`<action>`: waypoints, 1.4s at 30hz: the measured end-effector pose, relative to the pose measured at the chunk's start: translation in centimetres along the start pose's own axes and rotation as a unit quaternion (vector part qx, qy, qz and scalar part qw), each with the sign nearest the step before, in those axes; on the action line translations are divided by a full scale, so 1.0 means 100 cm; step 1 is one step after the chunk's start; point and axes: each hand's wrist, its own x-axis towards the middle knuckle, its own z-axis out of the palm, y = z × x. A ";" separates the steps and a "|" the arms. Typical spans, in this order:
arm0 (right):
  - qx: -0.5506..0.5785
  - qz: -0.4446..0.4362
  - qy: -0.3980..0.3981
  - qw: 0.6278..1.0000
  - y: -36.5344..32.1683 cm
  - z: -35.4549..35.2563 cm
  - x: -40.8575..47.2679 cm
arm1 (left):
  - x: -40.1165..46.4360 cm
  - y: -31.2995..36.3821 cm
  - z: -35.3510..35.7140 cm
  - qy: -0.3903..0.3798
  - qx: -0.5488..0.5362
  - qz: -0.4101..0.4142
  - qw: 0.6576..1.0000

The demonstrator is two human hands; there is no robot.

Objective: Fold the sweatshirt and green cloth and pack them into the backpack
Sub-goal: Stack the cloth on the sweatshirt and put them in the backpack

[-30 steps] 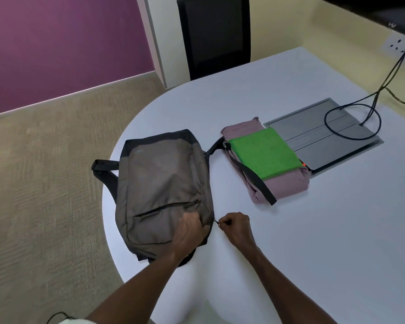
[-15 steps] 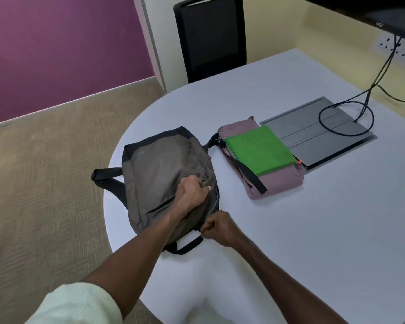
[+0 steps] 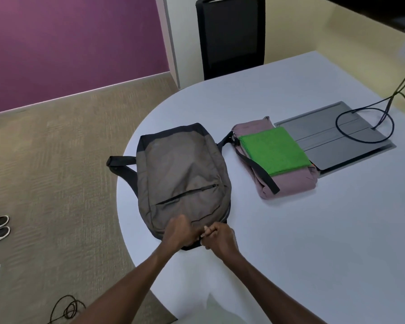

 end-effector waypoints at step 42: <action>-0.455 -0.419 -0.079 0.782 -0.060 0.056 0.014 | -0.049 -0.123 0.002 0.229 -0.083 0.110 0.963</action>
